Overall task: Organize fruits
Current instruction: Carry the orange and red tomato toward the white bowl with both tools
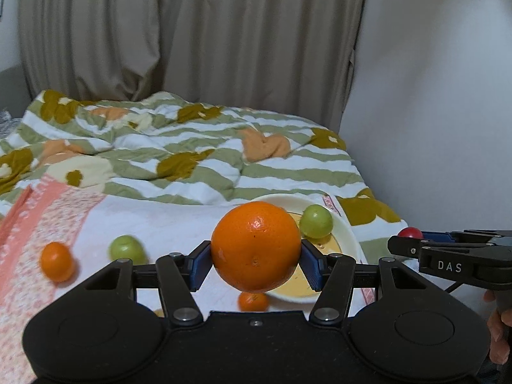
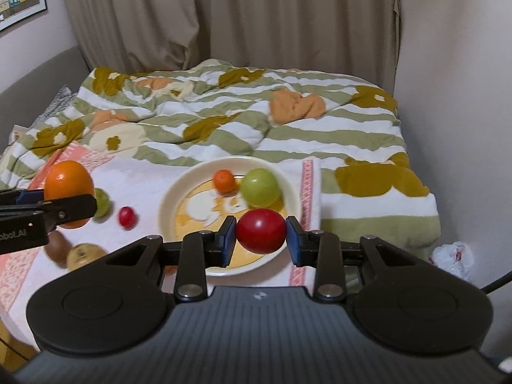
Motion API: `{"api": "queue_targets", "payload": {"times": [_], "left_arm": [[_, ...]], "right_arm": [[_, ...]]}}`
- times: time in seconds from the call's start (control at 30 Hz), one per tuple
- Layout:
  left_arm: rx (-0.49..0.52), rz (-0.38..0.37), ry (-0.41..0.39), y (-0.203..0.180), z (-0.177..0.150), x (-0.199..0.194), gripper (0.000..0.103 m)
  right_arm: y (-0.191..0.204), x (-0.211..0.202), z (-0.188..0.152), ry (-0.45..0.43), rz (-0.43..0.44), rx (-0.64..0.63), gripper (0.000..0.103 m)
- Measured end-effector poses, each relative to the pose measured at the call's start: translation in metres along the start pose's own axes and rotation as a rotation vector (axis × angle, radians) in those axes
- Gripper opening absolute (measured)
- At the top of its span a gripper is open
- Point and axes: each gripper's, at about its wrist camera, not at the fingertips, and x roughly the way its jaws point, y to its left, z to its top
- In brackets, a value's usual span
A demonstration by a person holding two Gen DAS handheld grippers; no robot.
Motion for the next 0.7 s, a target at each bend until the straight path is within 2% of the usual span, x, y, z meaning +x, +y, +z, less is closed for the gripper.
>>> {"api": "queue_targets", "payload": {"times": [0.13, 0.33, 0.53, 0.7], "left_arm": [[0.028, -0.034, 0.046, -0.008, 0.013, 0.038, 0.062], [0.093, -0.034, 0.098, -0.015, 0.023, 0.093, 0.062], [0.181, -0.02, 0.155, -0.014, 0.019, 0.143, 0.062], [0.231, -0.008, 0.194, -0.014, 0.012, 0.165, 0.062]], "right_arm": [[-0.016, 0.019, 0.009, 0.001, -0.017, 0.034, 0.048], [-0.028, 0.047, 0.02, 0.009, -0.055, 0.055, 0.048], [-0.03, 0.073, 0.02, 0.027, -0.07, 0.081, 0.049], [-0.032, 0.087, 0.02, 0.045, -0.075, 0.097, 0.049]]}}
